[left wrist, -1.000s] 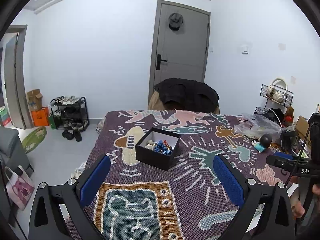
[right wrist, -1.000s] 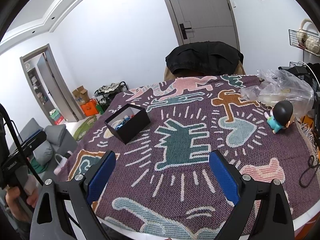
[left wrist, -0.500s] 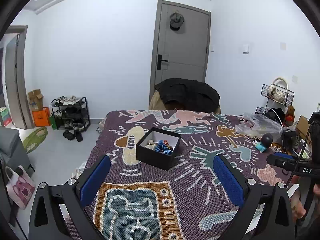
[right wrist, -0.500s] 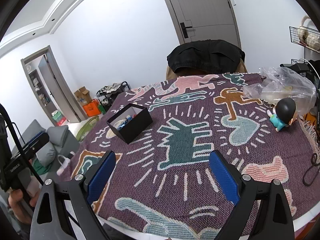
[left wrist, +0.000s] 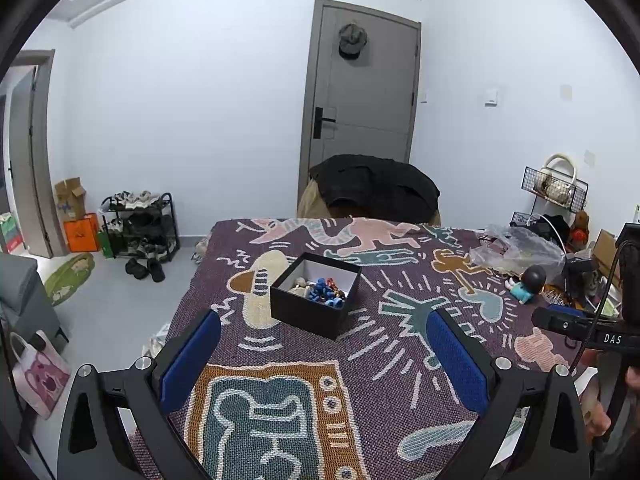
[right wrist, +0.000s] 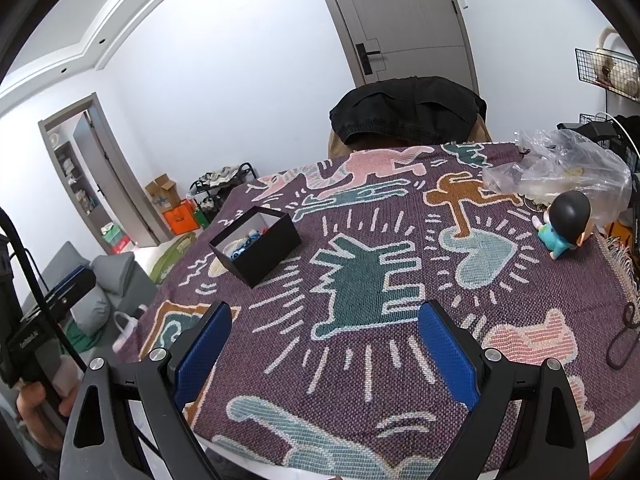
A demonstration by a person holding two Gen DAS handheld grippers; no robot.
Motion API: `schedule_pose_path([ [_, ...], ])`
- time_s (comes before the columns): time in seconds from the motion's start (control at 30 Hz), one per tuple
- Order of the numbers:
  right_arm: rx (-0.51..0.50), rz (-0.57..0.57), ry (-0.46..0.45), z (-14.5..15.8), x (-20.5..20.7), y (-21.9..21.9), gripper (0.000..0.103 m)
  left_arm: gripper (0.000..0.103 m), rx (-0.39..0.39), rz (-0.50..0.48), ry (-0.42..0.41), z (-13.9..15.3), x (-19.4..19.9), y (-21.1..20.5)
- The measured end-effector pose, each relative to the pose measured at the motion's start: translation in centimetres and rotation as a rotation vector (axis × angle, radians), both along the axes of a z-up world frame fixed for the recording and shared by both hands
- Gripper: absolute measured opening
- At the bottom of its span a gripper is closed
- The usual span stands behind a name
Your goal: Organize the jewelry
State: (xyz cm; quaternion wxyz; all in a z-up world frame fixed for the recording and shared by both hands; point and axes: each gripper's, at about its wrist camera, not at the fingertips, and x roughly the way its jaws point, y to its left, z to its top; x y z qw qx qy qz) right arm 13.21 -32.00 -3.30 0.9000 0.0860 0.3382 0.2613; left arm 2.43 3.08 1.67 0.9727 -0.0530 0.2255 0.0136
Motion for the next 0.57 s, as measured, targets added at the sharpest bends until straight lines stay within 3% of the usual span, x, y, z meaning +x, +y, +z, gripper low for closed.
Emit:
schedule_pose_path([
  [0.57,-0.005,-0.007,0.020,-0.54,0.39,0.14,0.095,0.103,0.002,0.004,0.017,-0.77,0.65,0.00],
])
